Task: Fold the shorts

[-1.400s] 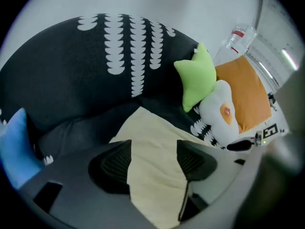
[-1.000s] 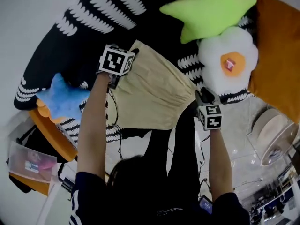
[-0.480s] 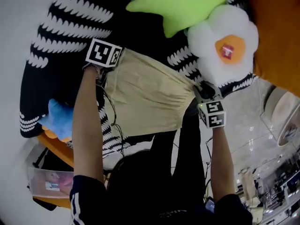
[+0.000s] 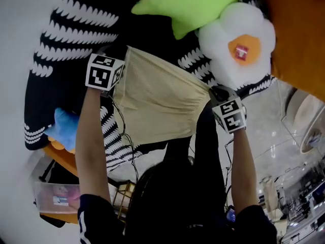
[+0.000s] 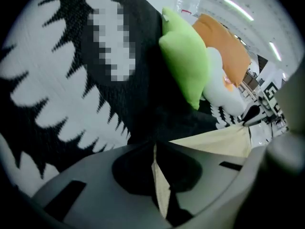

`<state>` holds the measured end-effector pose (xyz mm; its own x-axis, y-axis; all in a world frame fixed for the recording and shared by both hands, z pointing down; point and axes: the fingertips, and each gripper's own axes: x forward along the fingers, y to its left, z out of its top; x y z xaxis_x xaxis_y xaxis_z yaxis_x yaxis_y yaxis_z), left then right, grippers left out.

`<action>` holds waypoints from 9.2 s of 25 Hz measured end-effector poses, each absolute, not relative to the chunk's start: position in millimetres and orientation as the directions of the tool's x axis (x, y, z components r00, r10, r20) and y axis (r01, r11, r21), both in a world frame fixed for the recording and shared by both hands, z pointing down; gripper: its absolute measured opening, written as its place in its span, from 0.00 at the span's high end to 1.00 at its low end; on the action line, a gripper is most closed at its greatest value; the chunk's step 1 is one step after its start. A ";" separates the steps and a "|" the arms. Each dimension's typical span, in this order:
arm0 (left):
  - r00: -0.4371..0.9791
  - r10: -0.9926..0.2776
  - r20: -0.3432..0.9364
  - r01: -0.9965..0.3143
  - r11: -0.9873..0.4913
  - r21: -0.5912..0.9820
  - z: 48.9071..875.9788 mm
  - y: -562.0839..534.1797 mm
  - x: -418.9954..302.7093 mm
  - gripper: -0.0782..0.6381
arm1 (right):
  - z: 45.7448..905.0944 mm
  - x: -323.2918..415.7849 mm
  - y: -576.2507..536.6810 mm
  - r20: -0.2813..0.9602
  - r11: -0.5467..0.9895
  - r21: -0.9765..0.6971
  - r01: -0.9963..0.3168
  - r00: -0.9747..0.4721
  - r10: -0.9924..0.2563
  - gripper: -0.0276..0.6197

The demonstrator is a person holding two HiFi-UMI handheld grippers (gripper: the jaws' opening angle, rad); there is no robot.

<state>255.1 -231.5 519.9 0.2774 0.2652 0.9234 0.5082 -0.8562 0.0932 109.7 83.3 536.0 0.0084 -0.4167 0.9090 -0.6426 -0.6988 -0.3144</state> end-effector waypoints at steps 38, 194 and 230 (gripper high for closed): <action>0.541 0.286 0.791 0.460 -0.888 0.007 382.4 -308.2 9.1 0.86 | 439.3 -24.3 29.0 0.818 -0.374 -0.102 -0.922 0.136 -0.559 0.89; -0.223 0.302 0.927 0.852 0.522 0.034 442.7 139.2 84.0 0.79 | 468.7 15.7 167.2 0.479 -0.638 -0.604 -0.478 0.422 -0.770 0.82; -0.237 0.280 0.930 0.863 0.501 0.069 485.1 -89.5 -41.9 0.79 | 500.4 -107.6 -47.9 0.780 -0.768 -0.015 -0.640 0.474 -0.409 0.82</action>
<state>-41.9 -89.5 485.1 -0.2371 0.2801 0.9302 0.8627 0.5010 0.0691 -107.6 -47.9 500.4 0.4739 -0.4095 0.7796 -0.6398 -0.7684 -0.0147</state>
